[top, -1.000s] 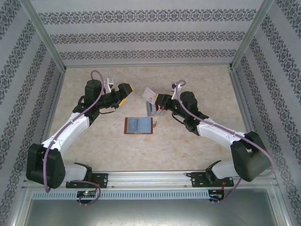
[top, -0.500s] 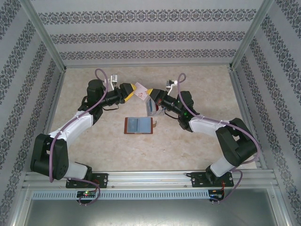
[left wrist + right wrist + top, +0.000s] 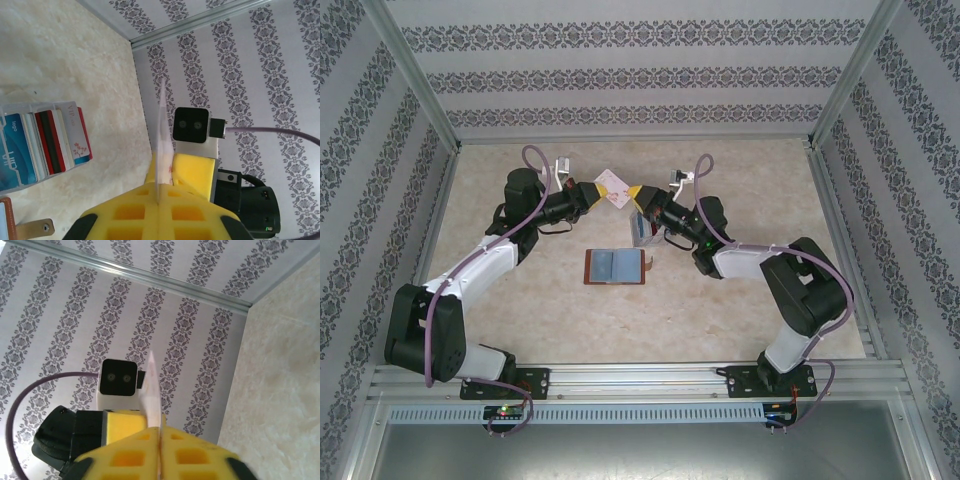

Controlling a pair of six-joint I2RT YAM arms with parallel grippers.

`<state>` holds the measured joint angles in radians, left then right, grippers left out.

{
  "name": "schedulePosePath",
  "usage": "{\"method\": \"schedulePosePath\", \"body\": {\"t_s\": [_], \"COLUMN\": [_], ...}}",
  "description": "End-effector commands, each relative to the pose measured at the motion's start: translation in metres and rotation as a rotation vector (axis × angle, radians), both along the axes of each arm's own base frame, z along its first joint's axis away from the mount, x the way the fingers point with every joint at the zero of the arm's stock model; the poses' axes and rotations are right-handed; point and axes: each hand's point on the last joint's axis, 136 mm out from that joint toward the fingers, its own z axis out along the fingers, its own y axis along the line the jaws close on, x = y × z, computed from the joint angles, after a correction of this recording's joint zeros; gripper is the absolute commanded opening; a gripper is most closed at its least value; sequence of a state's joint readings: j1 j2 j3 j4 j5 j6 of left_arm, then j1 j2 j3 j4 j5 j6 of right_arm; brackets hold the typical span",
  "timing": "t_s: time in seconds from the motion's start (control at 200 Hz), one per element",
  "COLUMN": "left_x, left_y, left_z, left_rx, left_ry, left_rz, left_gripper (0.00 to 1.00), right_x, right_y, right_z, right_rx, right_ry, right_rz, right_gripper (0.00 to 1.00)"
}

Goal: Put the credit cards into the card holder

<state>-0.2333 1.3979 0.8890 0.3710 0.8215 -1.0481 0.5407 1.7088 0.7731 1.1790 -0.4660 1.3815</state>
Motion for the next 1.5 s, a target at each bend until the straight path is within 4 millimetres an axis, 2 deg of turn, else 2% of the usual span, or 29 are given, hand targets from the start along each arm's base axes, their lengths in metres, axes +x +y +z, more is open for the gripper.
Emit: {"method": "schedulePosePath", "body": {"t_s": [0.0,0.09,0.215,0.335,0.475,0.585,0.659,0.779,0.944,1.184,1.324,1.439,1.499], "left_x": [-0.002,-0.009,-0.023,-0.036,-0.05,-0.059,-0.063,-0.063,-0.067,-0.072,-0.073,-0.075,-0.076], "left_y": [0.002,0.005,-0.001,-0.007,-0.018,-0.033,-0.039,-0.038,-0.042,-0.043,-0.042,-0.039,-0.04], "left_z": [0.014,0.008,0.004,-0.002,-0.005,-0.02,-0.024,-0.027,-0.026,-0.029,-0.028,-0.034,-0.036], "left_rx": [0.054,0.129,0.178,0.2,0.22,0.278,0.263,0.282,0.279,0.289,0.296,0.323,0.314], "left_ry": [-0.08,-0.089,-0.093,-0.08,-0.07,-0.018,0.003,0.007,0.022,0.065,0.068,0.105,0.117], "left_rz": [-0.011,-0.026,-0.131,-0.221,-0.309,-0.393,-0.424,-0.42,-0.463,-0.505,-0.508,-0.513,-0.521], "left_gripper": [0.0,0.0,0.0,0.0,0.0,0.0,0.0,0.0,0.0,0.0,0.0,0.0,0.0], "right_x": [-0.011,-0.009,-0.012,-0.028,-0.044,-0.054,-0.058,-0.062,-0.065,-0.075,-0.079,-0.085,-0.087], "right_y": [0.003,-0.004,-0.009,-0.003,0.0,0.001,0.0,-0.003,-0.008,-0.012,-0.019,-0.022,-0.022], "right_z": [0.016,0.004,-0.002,-0.007,-0.01,-0.013,-0.014,-0.019,-0.021,-0.023,-0.027,-0.027,-0.026], "right_rx": [0.018,-0.034,-0.09,-0.145,-0.149,-0.173,-0.182,-0.199,-0.203,-0.205,-0.211,-0.212,-0.217], "right_ry": [-0.101,-0.111,-0.155,-0.209,-0.212,-0.222,-0.219,-0.21,-0.2,-0.191,-0.18,-0.184,-0.192], "right_rz": [0.053,0.078,0.18,0.332,0.47,0.518,0.531,0.54,0.547,0.59,0.602,0.62,0.624], "right_gripper": [0.26,0.36,0.43,0.45,0.42,0.38,0.33,0.22,0.27,0.25,0.29,0.27,0.22]}}
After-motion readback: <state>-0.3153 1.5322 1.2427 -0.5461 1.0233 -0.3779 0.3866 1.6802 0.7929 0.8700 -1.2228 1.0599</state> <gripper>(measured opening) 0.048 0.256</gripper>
